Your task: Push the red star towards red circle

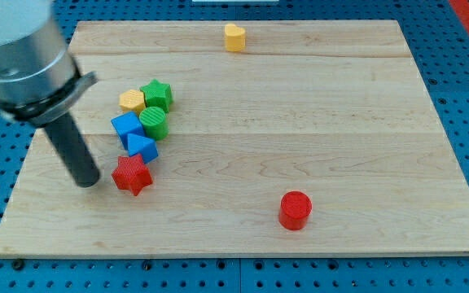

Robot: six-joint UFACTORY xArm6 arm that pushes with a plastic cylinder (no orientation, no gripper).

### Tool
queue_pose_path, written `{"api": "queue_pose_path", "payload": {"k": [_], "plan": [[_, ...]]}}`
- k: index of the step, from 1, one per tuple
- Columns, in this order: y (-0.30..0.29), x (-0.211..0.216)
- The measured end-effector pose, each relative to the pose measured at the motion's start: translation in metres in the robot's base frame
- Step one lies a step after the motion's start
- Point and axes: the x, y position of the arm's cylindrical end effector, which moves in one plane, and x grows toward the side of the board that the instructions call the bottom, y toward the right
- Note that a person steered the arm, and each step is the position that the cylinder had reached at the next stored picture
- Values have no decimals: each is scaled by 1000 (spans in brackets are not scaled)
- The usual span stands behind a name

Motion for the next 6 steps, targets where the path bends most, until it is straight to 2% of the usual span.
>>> {"api": "queue_pose_path", "payload": {"k": [1,2,4,5,6], "plan": [[38,-3],[21,-16],[150,-1],[150,-14],[179,-18]]}}
